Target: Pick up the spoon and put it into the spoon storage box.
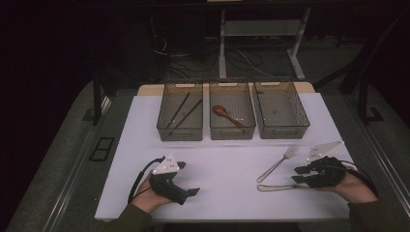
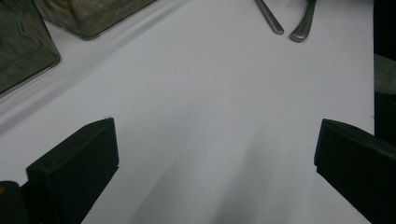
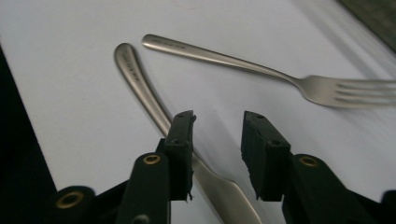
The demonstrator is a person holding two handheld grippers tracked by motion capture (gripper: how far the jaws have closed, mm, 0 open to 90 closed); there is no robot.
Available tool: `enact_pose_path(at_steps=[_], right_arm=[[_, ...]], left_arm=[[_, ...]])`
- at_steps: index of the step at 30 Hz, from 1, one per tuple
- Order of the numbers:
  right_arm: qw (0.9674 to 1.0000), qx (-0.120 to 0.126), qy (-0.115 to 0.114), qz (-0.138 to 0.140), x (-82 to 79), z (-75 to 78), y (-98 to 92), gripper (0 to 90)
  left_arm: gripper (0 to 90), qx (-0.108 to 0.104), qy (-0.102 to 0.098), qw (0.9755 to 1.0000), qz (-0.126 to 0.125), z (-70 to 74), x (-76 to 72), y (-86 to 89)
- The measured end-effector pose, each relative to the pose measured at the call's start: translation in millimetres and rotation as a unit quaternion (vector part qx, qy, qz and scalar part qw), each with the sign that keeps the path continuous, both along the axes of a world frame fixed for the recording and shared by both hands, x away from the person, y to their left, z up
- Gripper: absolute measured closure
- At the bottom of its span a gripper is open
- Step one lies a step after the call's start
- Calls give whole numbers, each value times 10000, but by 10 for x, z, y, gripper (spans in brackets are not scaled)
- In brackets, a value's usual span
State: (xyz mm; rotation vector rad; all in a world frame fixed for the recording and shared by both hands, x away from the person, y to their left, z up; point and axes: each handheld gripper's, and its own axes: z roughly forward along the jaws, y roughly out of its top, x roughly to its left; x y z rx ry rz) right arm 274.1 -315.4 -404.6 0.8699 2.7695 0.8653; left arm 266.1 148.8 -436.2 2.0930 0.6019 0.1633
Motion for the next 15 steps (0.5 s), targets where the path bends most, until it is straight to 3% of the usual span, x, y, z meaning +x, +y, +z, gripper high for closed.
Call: enact_pose_path(at_steps=[3,8,15], right_arm=[[9994,-164,81,293,1,-40,121,611],[9948,-583,126,828,26,-110,249,623],[9883,-1035,186,1101,37,-162,321,677]], left_arm=[[0,-11,-3,10000,-10,-1,-1,0],[0,9,7,10000,-26,-4,1,-1],[0,31,-2,10000,-53,-7,-1,-3]])
